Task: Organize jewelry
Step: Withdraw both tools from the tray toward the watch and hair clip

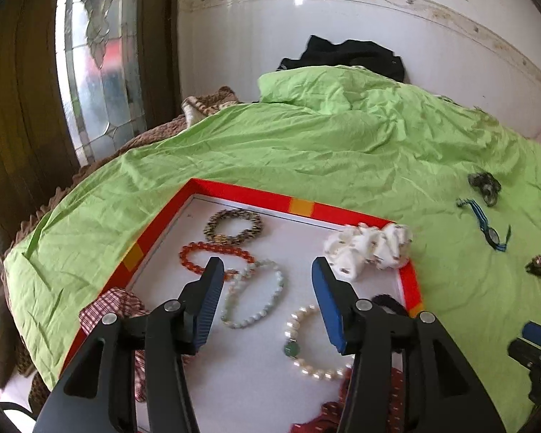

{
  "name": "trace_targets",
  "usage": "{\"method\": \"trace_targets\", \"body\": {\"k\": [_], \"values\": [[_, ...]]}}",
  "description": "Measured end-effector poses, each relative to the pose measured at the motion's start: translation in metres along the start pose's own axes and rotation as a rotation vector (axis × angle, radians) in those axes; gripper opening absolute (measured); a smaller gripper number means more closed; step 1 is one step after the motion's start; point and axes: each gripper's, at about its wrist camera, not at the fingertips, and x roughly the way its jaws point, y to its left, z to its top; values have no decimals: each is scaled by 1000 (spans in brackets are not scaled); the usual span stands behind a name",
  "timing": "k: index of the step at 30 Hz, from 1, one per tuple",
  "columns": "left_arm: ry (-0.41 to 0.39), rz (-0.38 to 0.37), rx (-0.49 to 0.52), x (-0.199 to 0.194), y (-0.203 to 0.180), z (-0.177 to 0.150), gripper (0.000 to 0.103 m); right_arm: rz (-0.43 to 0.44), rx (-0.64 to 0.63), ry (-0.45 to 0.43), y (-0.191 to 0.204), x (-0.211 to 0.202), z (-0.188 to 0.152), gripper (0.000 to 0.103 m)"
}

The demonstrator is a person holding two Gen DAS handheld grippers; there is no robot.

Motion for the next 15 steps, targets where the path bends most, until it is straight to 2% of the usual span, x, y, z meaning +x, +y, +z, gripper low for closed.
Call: {"method": "trace_targets", "body": {"k": [7,15], "values": [[-15,-54,106,-24,-47,-16,50,-89,125,0,-68,-32,-42,38],[47,-172,191,-52,-101,-29,51,-154,244,-26,-130,-60,-74,43]]}}
